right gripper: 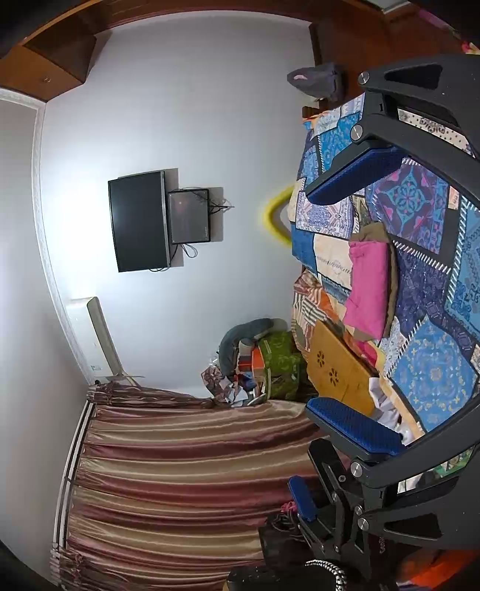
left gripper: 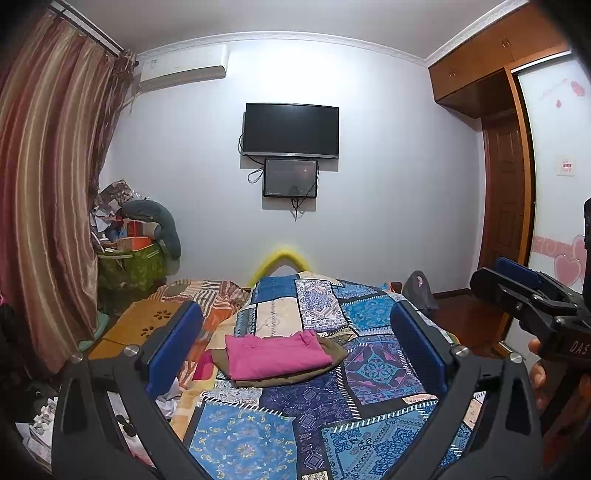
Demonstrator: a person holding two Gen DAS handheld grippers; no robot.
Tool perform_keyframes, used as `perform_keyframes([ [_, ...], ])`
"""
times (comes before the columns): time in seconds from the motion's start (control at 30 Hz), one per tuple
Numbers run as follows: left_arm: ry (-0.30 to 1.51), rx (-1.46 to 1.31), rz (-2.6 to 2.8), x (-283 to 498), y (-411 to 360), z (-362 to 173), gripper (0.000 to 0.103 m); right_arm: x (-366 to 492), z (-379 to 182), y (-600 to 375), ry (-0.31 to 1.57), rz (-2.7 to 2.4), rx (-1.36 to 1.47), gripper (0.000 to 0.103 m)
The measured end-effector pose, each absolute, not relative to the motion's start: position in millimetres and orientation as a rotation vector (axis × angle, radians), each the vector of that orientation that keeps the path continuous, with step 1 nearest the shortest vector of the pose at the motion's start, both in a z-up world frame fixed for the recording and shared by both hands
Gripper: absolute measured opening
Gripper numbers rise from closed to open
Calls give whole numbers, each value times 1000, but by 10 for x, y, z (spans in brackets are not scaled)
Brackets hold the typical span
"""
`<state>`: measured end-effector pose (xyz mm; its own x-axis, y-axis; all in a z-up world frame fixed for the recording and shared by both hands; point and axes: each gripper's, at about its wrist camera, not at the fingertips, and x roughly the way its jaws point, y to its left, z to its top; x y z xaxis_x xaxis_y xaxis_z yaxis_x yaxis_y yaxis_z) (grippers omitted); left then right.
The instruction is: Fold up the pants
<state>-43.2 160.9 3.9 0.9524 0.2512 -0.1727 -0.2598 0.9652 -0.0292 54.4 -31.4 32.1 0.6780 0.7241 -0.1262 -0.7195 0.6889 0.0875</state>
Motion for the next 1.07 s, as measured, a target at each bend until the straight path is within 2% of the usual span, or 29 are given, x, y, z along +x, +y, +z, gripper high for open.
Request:
perform_keyframes([
  [1.07, 193, -41, 227, -387, 1585, 24, 103, 570, 351, -296, 166, 813, 33, 103],
])
